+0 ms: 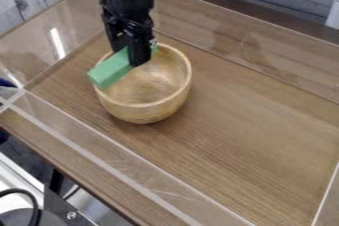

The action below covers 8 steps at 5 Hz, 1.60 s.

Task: Put the green block in the brown bowl

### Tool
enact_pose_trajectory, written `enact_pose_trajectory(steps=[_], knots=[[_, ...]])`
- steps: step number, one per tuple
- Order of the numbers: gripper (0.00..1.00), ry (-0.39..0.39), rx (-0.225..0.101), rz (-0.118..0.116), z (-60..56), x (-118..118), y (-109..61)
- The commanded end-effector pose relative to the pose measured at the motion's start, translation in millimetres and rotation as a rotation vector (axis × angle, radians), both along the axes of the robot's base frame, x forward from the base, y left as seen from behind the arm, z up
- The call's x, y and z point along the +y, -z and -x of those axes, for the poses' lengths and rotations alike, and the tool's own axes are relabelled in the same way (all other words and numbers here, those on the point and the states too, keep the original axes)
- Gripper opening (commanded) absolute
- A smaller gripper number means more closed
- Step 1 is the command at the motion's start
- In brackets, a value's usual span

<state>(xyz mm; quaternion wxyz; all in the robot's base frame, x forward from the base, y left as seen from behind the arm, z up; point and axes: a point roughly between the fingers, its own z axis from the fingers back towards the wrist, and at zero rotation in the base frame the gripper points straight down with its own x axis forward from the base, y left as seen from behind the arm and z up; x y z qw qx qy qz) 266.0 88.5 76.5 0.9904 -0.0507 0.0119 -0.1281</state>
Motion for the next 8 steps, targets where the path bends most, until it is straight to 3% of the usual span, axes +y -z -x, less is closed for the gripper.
enact_pose_trajectory(steps=[1, 8], knots=[[0.00, 0.007, -0.034, -0.012, -5.6, -1, -6.2], [0.00, 0.017, 0.008, -0.006, -3.2, -12, 14.0]])
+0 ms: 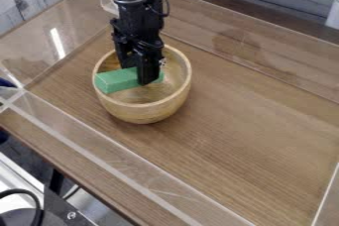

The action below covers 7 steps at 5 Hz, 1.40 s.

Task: Put the green block in the brown bowl

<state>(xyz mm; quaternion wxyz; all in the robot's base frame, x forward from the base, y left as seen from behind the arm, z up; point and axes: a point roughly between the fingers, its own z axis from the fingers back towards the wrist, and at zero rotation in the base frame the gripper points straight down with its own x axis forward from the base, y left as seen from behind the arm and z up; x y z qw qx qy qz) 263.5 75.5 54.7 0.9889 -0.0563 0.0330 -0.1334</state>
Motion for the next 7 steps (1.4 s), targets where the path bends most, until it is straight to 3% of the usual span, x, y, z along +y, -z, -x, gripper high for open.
enact_pose_trajectory(steps=[1, 2, 3, 7], knots=[[0.00, 0.004, -0.033, -0.008, -5.5, -1, -9.8], [1.00, 0.003, -0.037, -0.003, -5.3, -4, -16.1], [1.00, -0.001, -0.054, -0.001, -7.2, -7, -27.1], [1.00, -0.014, -0.080, -0.001, -11.9, -16, -42.1]])
